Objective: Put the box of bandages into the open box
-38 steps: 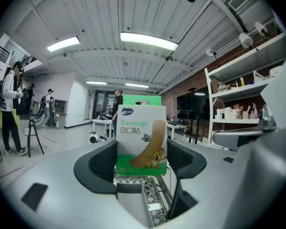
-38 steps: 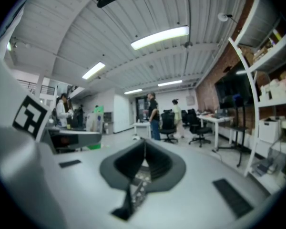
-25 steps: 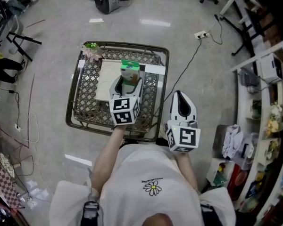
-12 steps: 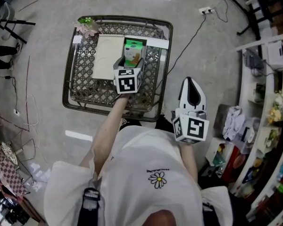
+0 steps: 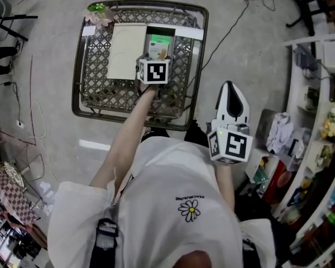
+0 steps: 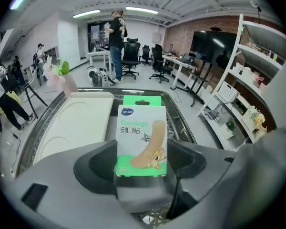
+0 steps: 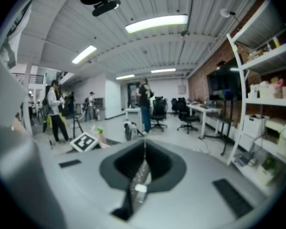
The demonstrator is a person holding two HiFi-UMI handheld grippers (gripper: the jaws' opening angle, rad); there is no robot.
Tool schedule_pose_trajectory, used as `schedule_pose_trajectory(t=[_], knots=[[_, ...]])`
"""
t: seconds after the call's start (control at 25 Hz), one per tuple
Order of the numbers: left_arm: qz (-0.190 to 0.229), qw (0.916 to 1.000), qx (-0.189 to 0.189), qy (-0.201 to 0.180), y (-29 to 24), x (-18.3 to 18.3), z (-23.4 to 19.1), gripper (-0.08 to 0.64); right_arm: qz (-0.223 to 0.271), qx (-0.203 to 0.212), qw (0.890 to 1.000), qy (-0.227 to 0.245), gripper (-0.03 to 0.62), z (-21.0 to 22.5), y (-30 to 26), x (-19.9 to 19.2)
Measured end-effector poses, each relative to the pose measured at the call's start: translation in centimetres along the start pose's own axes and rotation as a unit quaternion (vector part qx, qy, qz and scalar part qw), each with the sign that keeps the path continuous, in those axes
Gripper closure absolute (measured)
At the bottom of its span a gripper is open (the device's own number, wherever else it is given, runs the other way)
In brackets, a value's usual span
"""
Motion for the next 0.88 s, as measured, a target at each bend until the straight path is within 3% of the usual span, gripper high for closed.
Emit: schedule_pose_trajectory(t=[0.32, 0.6, 0.88], knots=[[-0.042, 0.9990, 0.006, 0.010, -2.0, -1.4, -0.1, 0.230, -0.007, 0.019, 1.000, 0.008, 0.560, -1.0, -0.1, -0.3], [-0.029, 0.9987, 0.014, 0.039, -3.0, -1.1, 0.0, 0.230, -0.013, 0.015, 1.000, 0.004, 0.560, -0.2, 0.3, -0.7], [-0.022, 0.9993, 0.017, 0.027, -2.8, -0.6, 0.0, 0.230, -0.013, 0.019, 1.000, 0.007, 0.560, -0.7, -0.2, -0.7]])
Point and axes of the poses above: the fingertips, and each gripper's own axes: y backward along the fingers, z to its right, x out of its top, the point moved 3 cm from there along y, backward along the fingers, and after that the axes turned 5 degrees about y, right-handed, at the moved point
